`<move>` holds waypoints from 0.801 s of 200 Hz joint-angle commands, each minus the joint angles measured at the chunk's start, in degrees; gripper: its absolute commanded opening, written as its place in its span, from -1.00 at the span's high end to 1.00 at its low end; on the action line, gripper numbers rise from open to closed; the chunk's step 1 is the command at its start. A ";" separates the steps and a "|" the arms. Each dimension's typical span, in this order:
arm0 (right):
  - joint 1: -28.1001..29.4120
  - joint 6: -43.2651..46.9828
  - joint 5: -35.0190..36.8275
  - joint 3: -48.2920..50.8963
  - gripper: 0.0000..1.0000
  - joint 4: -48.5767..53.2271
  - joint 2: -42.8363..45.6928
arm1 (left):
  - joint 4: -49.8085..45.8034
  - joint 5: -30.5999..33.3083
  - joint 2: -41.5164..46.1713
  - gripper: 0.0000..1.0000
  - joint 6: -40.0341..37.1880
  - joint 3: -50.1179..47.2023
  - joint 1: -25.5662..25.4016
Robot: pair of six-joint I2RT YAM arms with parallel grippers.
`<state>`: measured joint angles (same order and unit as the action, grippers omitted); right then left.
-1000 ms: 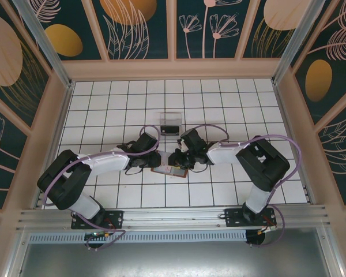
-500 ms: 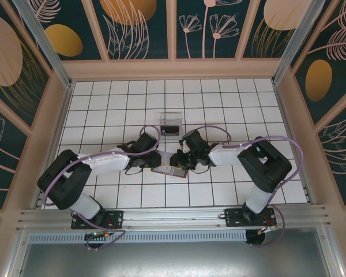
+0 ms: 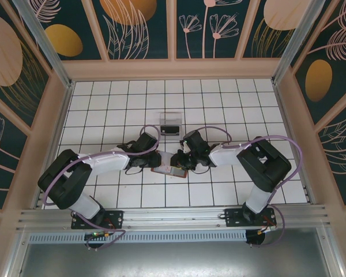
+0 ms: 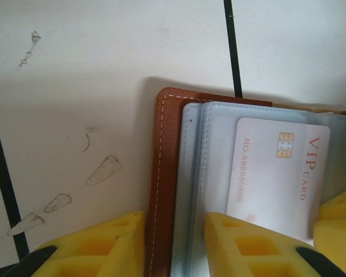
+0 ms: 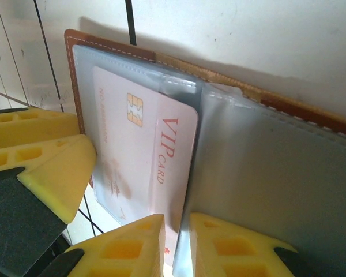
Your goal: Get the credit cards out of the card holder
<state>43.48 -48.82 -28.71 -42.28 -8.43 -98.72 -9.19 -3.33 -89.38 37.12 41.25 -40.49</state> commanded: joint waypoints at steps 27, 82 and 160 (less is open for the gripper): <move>-0.51 -1.33 -0.54 1.50 0.65 -2.51 -2.55 | -5.49 -0.88 -3.42 0.34 -0.47 -1.42 0.23; -0.58 -2.40 -1.96 2.29 0.65 -5.93 -3.55 | -5.82 -2.20 -4.01 0.36 -1.18 -1.75 0.17; -0.68 -5.19 -2.93 4.09 0.65 -11.20 -3.88 | -5.86 -3.57 -4.66 0.38 -1.62 -2.13 0.15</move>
<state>42.87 -52.51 -32.25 -39.57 -18.02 -100.47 -9.17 -5.21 -89.93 36.84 41.50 -39.92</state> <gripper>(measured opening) 0.176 0.313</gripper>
